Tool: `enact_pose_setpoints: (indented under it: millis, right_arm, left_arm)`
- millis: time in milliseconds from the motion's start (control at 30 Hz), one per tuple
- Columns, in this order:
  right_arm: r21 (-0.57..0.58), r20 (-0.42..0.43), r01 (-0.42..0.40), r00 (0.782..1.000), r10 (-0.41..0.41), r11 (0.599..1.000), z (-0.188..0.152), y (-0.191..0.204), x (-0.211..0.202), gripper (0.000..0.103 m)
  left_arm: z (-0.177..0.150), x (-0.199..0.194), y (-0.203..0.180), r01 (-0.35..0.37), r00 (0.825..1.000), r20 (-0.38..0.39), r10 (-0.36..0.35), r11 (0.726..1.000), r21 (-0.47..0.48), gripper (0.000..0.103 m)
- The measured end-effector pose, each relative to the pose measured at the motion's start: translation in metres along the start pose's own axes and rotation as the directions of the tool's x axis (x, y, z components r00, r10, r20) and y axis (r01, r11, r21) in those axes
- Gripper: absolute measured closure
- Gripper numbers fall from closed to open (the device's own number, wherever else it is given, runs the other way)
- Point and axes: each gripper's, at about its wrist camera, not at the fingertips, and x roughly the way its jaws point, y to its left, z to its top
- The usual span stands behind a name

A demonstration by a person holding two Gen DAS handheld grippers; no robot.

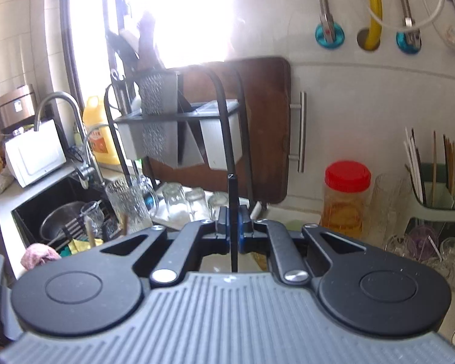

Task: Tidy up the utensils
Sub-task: 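Raise the black chopstick upright with the right gripper over the mug, then lower the black chopstick into the white mug and open the right gripper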

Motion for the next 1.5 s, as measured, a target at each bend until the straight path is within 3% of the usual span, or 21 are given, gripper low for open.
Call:
enact_pose_setpoints:
  millis: [367, 567, 800, 933, 1167, 1367, 1500]
  right_arm:
    - [-0.019, 0.153, -0.017, 0.988, 0.02, 1.0, 0.061, 0.033, -0.056, 0.095]
    - [-0.029, 0.233, -0.026, 0.972, 0.032, 0.999, 0.089, 0.05, -0.087, 0.095]
    - [-0.038, 0.273, -0.076, 0.958, 0.083, 0.996, 0.108, 0.071, -0.11, 0.095]
    - [-0.04, 0.256, -0.114, 0.959, 0.121, 0.993, 0.104, 0.083, -0.11, 0.095]
    - [-0.009, 0.146, -0.129, 0.981, 0.129, 0.992, 0.073, 0.093, -0.088, 0.095]
    - [0.03, 0.043, -0.108, 0.993, 0.106, 0.994, 0.032, 0.093, -0.063, 0.095]
    - [0.06, 0.022, -0.088, 0.996, 0.087, 0.994, 0.016, 0.092, -0.054, 0.095]
  left_arm:
    - [0.003, 0.0, 0.0, -0.007, 1.0, 0.029, 0.007, 1.0, 0.002, 0.013]
    - [0.004, -0.001, 0.003, -0.019, 0.999, 0.043, 0.02, 1.0, -0.009, 0.023]
    - [0.006, 0.002, 0.002, -0.02, 0.999, 0.05, 0.02, 1.0, -0.012, 0.024]
    - [0.009, 0.006, 0.0, -0.021, 0.998, 0.055, 0.022, 1.0, -0.016, 0.024]
    - [0.01, 0.009, -0.004, -0.014, 0.998, 0.062, 0.016, 1.0, -0.019, 0.023]
    - [0.009, 0.009, -0.001, -0.007, 0.998, 0.066, 0.008, 1.0, -0.013, 0.023]
    - [0.01, 0.01, 0.0, -0.005, 0.998, 0.066, 0.006, 1.0, -0.012, 0.023]
